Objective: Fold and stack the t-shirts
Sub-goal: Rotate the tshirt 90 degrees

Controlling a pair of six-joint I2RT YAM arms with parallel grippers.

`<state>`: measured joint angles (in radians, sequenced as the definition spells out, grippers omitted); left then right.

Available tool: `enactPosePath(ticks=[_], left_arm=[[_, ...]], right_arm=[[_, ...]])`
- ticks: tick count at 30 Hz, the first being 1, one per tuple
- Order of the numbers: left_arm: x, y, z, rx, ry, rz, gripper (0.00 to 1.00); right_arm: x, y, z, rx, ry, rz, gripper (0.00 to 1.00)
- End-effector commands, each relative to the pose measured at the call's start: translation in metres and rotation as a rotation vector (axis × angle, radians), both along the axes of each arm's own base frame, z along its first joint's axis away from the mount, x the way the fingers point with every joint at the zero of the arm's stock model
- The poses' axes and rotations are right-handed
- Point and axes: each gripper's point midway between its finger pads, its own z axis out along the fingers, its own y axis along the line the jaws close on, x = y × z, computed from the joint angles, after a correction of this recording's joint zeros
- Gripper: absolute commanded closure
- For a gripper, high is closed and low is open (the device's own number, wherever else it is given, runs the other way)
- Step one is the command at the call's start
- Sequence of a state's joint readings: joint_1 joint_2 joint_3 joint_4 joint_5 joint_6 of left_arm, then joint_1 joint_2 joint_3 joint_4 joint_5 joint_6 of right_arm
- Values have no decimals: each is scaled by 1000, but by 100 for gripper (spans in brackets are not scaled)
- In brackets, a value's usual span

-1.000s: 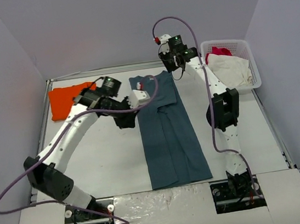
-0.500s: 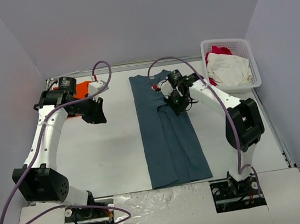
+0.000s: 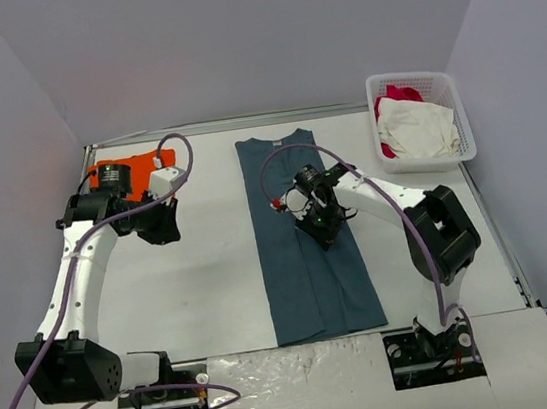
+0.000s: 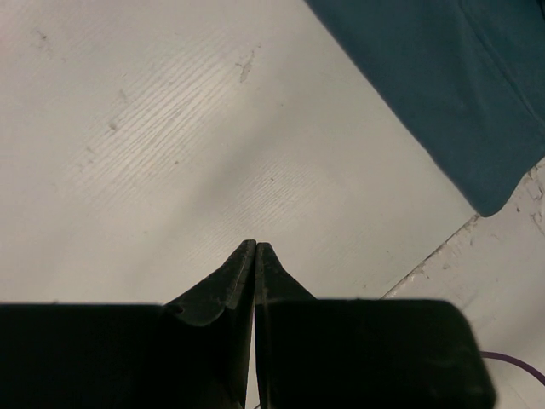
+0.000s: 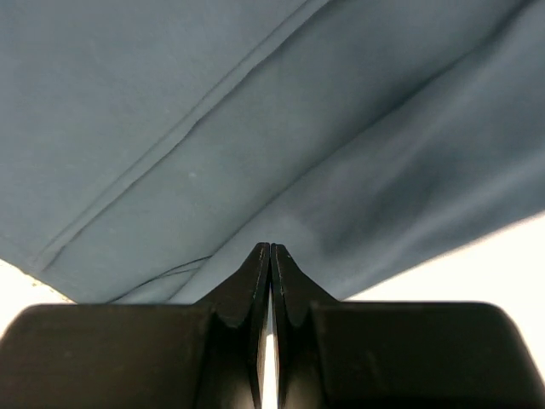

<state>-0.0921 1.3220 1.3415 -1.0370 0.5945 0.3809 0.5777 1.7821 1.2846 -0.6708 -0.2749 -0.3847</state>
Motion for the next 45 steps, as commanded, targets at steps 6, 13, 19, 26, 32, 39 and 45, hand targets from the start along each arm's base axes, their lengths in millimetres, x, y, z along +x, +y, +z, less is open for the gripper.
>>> enactPosePath(ticks=[6, 13, 19, 26, 32, 39, 45], left_arm=[[-3, 15, 16, 2, -118, 78, 98], [-8, 22, 21, -3, -151, 119, 98], [-8, 25, 22, 4, -167, 131, 98], [-8, 26, 20, 11, -157, 133, 97], [-3, 29, 19, 31, -145, 143, 97], [12, 34, 10, 67, -80, 146, 98], [22, 35, 3, 80, -29, 133, 98]], right_arm=[[-20, 9, -18, -24, 101, 66, 100], [-14, 16, -22, -44, 113, 88, 100], [-6, 19, -34, -74, 130, 106, 100], [2, 21, -53, -107, 153, 124, 100], [30, 28, -58, -103, 121, 112, 100], [82, 31, -60, -87, 80, 73, 100], [125, 24, -73, -74, 70, 27, 100]])
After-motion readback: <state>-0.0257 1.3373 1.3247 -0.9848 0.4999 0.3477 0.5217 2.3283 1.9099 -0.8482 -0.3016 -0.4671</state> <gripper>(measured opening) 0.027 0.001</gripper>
